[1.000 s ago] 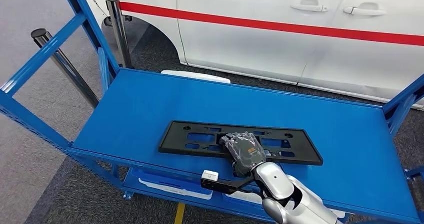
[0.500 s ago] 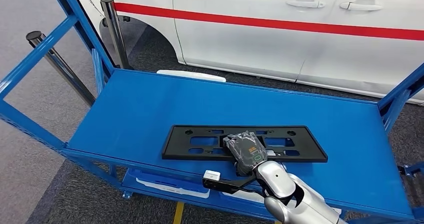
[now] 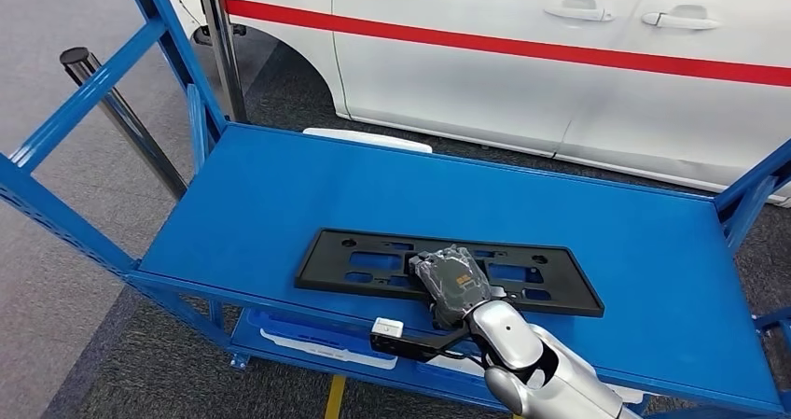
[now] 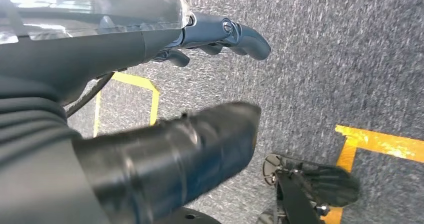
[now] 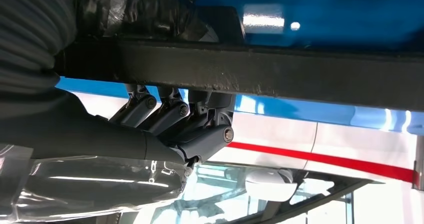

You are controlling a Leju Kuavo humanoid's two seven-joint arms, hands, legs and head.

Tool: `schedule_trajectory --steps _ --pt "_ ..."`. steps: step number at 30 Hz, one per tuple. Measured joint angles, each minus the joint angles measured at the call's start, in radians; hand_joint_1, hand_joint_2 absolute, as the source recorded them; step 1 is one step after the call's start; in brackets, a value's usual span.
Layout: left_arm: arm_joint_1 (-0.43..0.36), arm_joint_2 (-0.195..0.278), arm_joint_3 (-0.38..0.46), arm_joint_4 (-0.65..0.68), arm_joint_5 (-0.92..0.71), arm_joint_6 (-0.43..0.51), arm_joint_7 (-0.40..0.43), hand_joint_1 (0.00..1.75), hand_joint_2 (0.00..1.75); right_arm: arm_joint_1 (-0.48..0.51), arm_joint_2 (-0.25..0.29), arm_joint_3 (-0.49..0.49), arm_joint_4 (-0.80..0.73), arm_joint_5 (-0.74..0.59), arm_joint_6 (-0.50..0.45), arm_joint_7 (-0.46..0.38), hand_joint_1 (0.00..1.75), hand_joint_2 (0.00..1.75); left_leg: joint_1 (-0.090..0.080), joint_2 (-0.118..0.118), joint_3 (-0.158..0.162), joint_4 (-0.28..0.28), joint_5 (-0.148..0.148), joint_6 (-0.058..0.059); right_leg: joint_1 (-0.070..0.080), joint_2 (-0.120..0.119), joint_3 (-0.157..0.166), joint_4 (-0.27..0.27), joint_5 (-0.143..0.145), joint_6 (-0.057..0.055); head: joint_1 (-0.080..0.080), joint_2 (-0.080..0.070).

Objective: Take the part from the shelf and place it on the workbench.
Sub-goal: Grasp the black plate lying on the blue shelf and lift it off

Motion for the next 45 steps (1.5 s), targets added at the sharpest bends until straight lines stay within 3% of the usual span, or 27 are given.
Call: schedule_trajectory --steps 2,4,6,7,9,10,11,12,13,14,16,19,21,23,25,26,27,28,30,32,35,37,40,41,42,43,45 --pt "-0.001 -0.002 0.003 0.0 0.0 0.008 -0.008 0.0 1.75 -0.001 0.0 0.002 0.0 0.0 -0.002 0.0 1.66 1.75 -0.003 -0.001 -0.004 0.004 -0.002 -0.008 0.005 0.001 0.025 -0.058 0.01 -0.008 0.0 0.0" --pt "-0.001 -0.004 0.007 0.0 0.001 0.019 -0.011 0.0 1.75 -0.002 0.0 0.005 0.0 0.0 -0.006 0.0 1.66 1.75 -0.004 -0.002 -0.005 0.001 -0.001 -0.018 0.005 0.001 0.025 -0.062 0.012 -0.017 -0.001 0.0" --pt "-0.001 -0.006 0.011 0.0 0.003 0.025 -0.008 0.0 1.75 -0.004 0.0 0.006 0.0 0.0 -0.008 0.0 1.66 1.75 -0.003 -0.001 -0.013 0.022 -0.02 -0.028 0.0 0.0 0.029 -0.071 0.017 -0.029 -0.001 0.0" --pt "-0.001 -0.007 0.012 0.0 0.003 0.024 -0.002 0.0 1.75 -0.005 0.001 0.006 0.0 0.001 -0.009 0.002 1.66 1.75 -0.001 -0.001 -0.029 0.059 -0.044 -0.032 -0.003 -0.002 0.031 -0.075 0.019 -0.035 -0.001 0.0" --pt "-0.001 -0.007 0.013 0.0 0.002 0.023 0.016 0.0 1.75 -0.007 0.006 0.006 0.003 0.024 -0.02 0.017 1.66 1.75 0.004 0.0 -0.085 0.184 -0.109 -0.041 -0.002 -0.005 0.03 -0.076 0.02 -0.041 -0.001 0.0" --pt "-0.001 -0.008 0.013 0.0 0.002 0.023 0.024 0.0 1.75 -0.006 0.013 0.007 0.005 0.049 -0.033 0.035 1.66 1.75 0.006 0.0 -0.112 0.243 -0.132 -0.045 -0.002 -0.005 0.029 -0.075 0.02 -0.042 -0.001 0.0" --pt "-0.001 -0.009 0.014 0.0 0.001 0.024 0.031 0.0 1.75 -0.003 0.021 0.008 0.007 0.087 -0.054 0.06 1.66 1.75 0.007 0.0 -0.127 0.274 -0.136 -0.047 -0.002 -0.005 0.028 -0.074 0.02 -0.042 -0.001 0.0" --pt "-0.001 -0.01 0.015 0.0 0.0 0.027 0.036 0.0 1.75 0.002 0.029 0.008 0.008 0.13 -0.081 0.086 1.66 1.75 0.009 0.0 -0.124 0.268 -0.121 -0.049 -0.002 -0.005 0.027 -0.073 0.019 -0.041 -0.001 0.0" --pt "-0.001 -0.011 0.015 0.0 -0.003 0.03 0.039 0.0 1.75 0.007 0.035 0.008 0.009 0.171 -0.111 0.107 1.66 1.75 0.01 0.0 -0.102 0.222 -0.09 -0.049 -0.002 -0.004 0.028 -0.071 0.018 -0.04 -0.001 0.0" --pt "-0.001 -0.011 0.015 0.0 -0.005 0.033 0.041 0.0 1.75 0.013 0.039 0.008 0.009 0.208 -0.138 0.121 1.66 1.75 0.012 0.001 -0.069 0.151 -0.053 -0.049 -0.003 -0.003 0.029 -0.07 0.016 -0.037 -0.001 0.0" --pt "-0.001 -0.013 0.016 0.0 -0.008 0.037 0.042 0.0 1.75 0.022 0.046 0.008 0.01 0.246 -0.172 0.132 1.66 1.75 0.01 0.0 -0.013 0.037 -0.013 -0.045 0.0 -0.001 0.027 -0.066 0.014 -0.03 -0.001 0.0" --pt "-0.002 -0.015 0.017 0.0 -0.009 0.038 0.042 0.0 1.75 0.032 0.051 0.008 0.011 0.259 -0.181 0.134 1.66 1.75 0.005 -0.002 -0.001 0.004 -0.01 -0.03 0.002 0.0 0.023 -0.067 0.018 -0.015 0.0 0.0" --pt "-0.002 -0.016 0.017 0.0 -0.009 0.038 0.042 0.0 1.75 0.037 0.052 0.008 0.012 0.261 -0.183 0.135 1.66 1.75 0.007 0.0 0.002 -0.006 -0.003 -0.016 0.0 0.0 0.018 -0.055 0.005 -0.006 0.0 0.0" --pt "-0.003 -0.017 0.017 0.0 -0.01 0.038 0.042 0.0 1.75 0.038 0.052 0.008 0.013 0.262 -0.185 0.136 1.66 1.75 0.009 0.001 0.005 -0.014 0.002 -0.002 -0.002 0.0 -0.021 0.031 -0.046 0.0 0.0 0.0" --pt "-0.004 -0.018 0.017 0.0 -0.01 0.038 0.042 0.0 1.75 0.043 0.052 0.008 0.015 0.262 -0.187 0.137 1.66 1.75 0.008 0.002 0.004 -0.014 0.002 0.003 -0.002 0.001 -0.085 0.166 -0.103 0.004 0.0 0.0" --pt "-0.004 -0.019 0.018 0.0 -0.01 0.038 0.042 0.0 1.75 0.046 0.052 0.008 0.017 0.262 -0.187 0.137 1.66 1.75 0.007 0.002 0.004 -0.013 0.001 0.004 -0.002 0.0 -0.107 0.209 -0.111 0.005 0.0 0.0" --pt "-0.004 -0.02 0.018 0.0 -0.009 0.038 0.042 0.0 1.75 0.049 0.052 0.008 0.019 0.262 -0.187 0.138 1.66 1.75 0.007 0.001 0.005 -0.012 0.0 0.004 -0.002 0.0 -0.111 0.212 -0.099 0.005 0.0 0.0" --pt "-0.004 -0.02 0.018 0.0 -0.009 0.038 0.042 0.0 1.75 0.051 0.052 0.008 0.02 0.262 -0.187 0.138 1.66 1.75 0.007 0.0 0.006 -0.01 -0.001 0.003 -0.002 0.0 -0.096 0.176 -0.07 0.003 0.0 0.0" --pt "-0.004 -0.022 0.018 0.0 -0.009 0.038 0.043 0.0 1.75 0.051 0.053 0.008 0.021 0.273 -0.192 0.14 1.66 1.75 0.005 -0.002 0.007 -0.004 -0.008 -0.002 -0.001 0.0 -0.03 0.039 -0.002 -0.004 0.0 0.0" --pt "-0.005 -0.023 0.019 0.0 -0.006 0.036 0.044 0.0 1.75 0.054 0.054 0.007 0.021 0.311 -0.214 0.147 1.66 1.75 0.002 -0.002 0.005 0.003 -0.013 -0.009 0.003 0.001 0.009 -0.047 0.02 -0.009 0.0 0.0" --pt "-0.006 -0.024 0.026 0.0 0.0 0.035 0.045 0.0 1.75 0.06 0.059 0.004 0.021 0.363 -0.246 0.158 1.66 1.75 0.0 -0.001 0.002 0.004 -0.016 -0.023 0.004 0.004 0.012 -0.061 0.019 -0.019 -0.001 0.0" --pt "-0.006 -0.025 0.031 0.0 0.002 0.036 0.045 0.0 1.75 0.062 0.063 0.002 0.021 0.372 -0.25 0.161 1.66 1.75 0.002 0.0 -0.01 0.037 -0.042 -0.033 -0.001 0.003 0.015 -0.066 0.021 -0.031 -0.001 0.0" --pt "-0.006 -0.026 0.035 0.0 0.002 0.036 0.045 0.0 1.75 0.065 0.069 0.0 0.022 0.374 -0.252 0.161 1.66 1.75 0.005 0.0 -0.093 0.218 -0.131 -0.045 -0.001 0.0 0.017 -0.068 0.021 -0.041 -0.002 0.0" --pt "-0.006 -0.026 0.036 0.0 0.002 0.036 0.045 0.0 1.75 0.067 0.069 0.0 0.022 0.374 -0.252 0.161 1.66 1.75 0.006 0.0 -0.119 0.27 -0.146 -0.047 -0.001 0.0 0.017 -0.068 0.02 -0.041 -0.001 0.0" --pt "-0.005 -0.027 0.036 0.0 0.003 0.036 0.045 0.0 1.75 0.069 0.069 0.0 0.022 0.374 -0.252 0.161 1.66 1.75 0.006 0.0 -0.129 0.286 -0.141 -0.048 0.0 0.0 0.018 -0.067 0.02 -0.042 -0.001 0.0" --pt "-0.005 -0.027 0.036 0.0 0.003 0.036 0.045 0.0 1.75 0.071 0.07 0.0 0.022 0.374 -0.252 0.161 1.66 1.75 0.006 0.0 -0.119 0.262 -0.116 -0.048 0.0 0.0 0.019 -0.067 0.02 -0.041 -0.001 0.0" --pt "-0.006 -0.027 0.037 0.0 0.003 0.036 0.045 0.0 1.75 0.072 0.071 -0.001 0.022 0.374 -0.252 0.161 1.66 1.75 0.006 0.0 -0.06 0.13 -0.043 -0.042 0.0 0.002 0.022 -0.066 0.018 -0.039 -0.001 0.0"
